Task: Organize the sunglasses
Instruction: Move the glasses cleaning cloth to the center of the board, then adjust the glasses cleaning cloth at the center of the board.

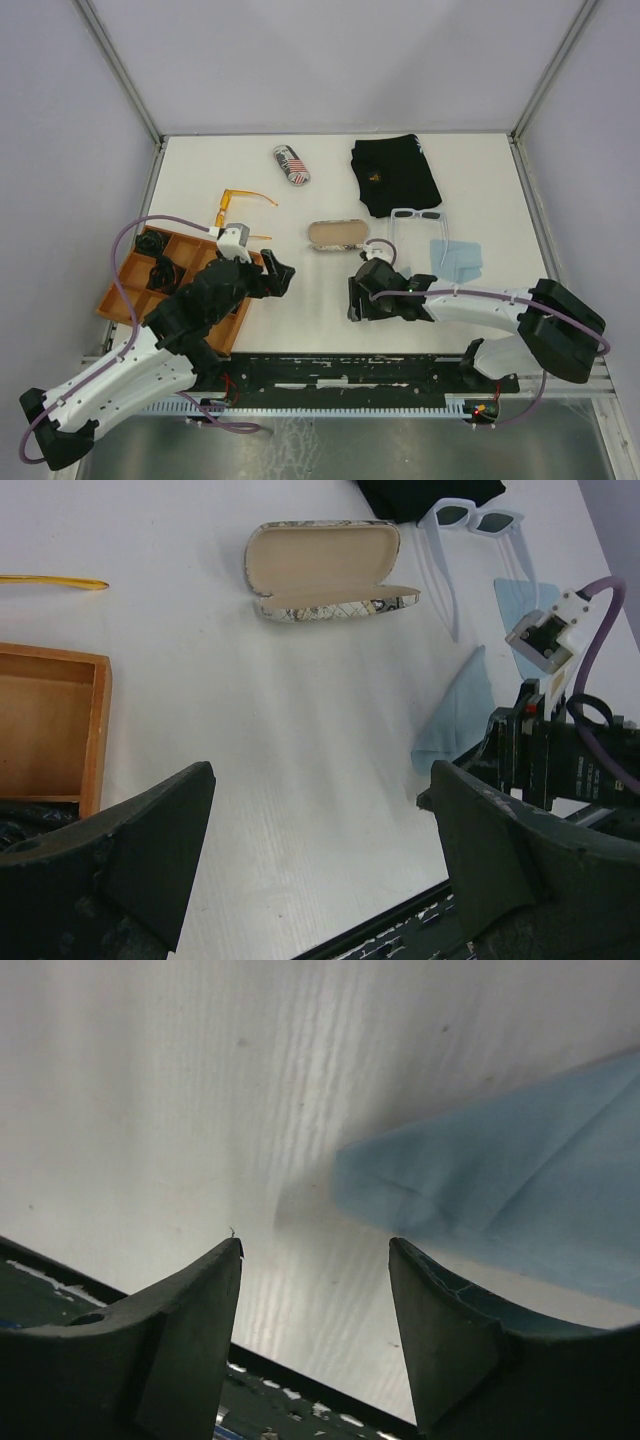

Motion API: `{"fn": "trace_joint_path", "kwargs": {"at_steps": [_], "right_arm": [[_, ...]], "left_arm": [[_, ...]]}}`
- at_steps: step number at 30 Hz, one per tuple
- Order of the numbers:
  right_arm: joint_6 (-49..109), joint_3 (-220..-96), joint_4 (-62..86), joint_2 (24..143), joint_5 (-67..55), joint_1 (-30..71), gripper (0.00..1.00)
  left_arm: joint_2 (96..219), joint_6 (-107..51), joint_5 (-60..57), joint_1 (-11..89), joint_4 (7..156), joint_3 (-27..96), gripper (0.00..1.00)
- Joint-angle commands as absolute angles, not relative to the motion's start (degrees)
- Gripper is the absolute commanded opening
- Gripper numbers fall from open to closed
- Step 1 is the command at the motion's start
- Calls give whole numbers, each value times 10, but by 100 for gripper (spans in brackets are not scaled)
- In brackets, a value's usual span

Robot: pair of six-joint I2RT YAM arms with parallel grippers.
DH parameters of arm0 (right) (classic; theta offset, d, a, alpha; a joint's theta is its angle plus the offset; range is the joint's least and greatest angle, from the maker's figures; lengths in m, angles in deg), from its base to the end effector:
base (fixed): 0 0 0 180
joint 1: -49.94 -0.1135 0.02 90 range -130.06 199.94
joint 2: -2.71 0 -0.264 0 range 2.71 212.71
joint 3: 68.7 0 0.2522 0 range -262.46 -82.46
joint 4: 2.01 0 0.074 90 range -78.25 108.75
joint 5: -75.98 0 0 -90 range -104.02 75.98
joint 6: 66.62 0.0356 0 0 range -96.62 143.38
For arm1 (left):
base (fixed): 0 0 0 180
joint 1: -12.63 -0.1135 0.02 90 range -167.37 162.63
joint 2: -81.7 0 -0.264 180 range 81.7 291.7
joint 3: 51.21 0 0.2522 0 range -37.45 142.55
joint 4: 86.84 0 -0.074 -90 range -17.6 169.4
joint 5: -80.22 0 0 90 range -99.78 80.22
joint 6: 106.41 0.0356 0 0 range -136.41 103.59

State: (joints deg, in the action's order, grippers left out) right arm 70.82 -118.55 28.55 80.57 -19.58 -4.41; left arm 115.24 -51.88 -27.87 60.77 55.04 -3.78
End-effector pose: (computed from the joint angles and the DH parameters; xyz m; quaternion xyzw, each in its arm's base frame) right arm 0.1451 0.1964 0.1598 -0.0448 0.9605 0.1805 0.2069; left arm 0.1037 -0.0992 0.2757 0.0067 0.8337 -0.2590 0.4877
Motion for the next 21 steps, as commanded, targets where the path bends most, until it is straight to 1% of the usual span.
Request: {"fn": "trace_joint_path", "kwargs": {"at_steps": [1,5,8,12,13,16,18,21], "right_arm": [[801,-1210,232,814,-244,-100,69],[809,-1247,186,849,-253,-136,69],[785,-1269,187,851,-275,-142,69],[750,-1282,264,812,-358,-139,69],[740,-1283,299,798,-380,-136,67],[720,-1272,366,758,-418,-114,62],[711,-1254,402,726,-417,-75,58],[705,-1230,427,696,-394,-29,56]], "left_arm": [[1139,-542,-303,609,547,-38,95],[1136,-546,-307,609,544,-38,95],[1136,-546,-308,609,539,-35,95],[1138,-542,-313,609,533,-30,95],[1140,-541,-313,609,532,-30,95],[1147,-540,-311,608,535,-28,95],[1157,-537,-303,609,545,-30,95],[1172,-535,-287,608,559,-29,95]]}}
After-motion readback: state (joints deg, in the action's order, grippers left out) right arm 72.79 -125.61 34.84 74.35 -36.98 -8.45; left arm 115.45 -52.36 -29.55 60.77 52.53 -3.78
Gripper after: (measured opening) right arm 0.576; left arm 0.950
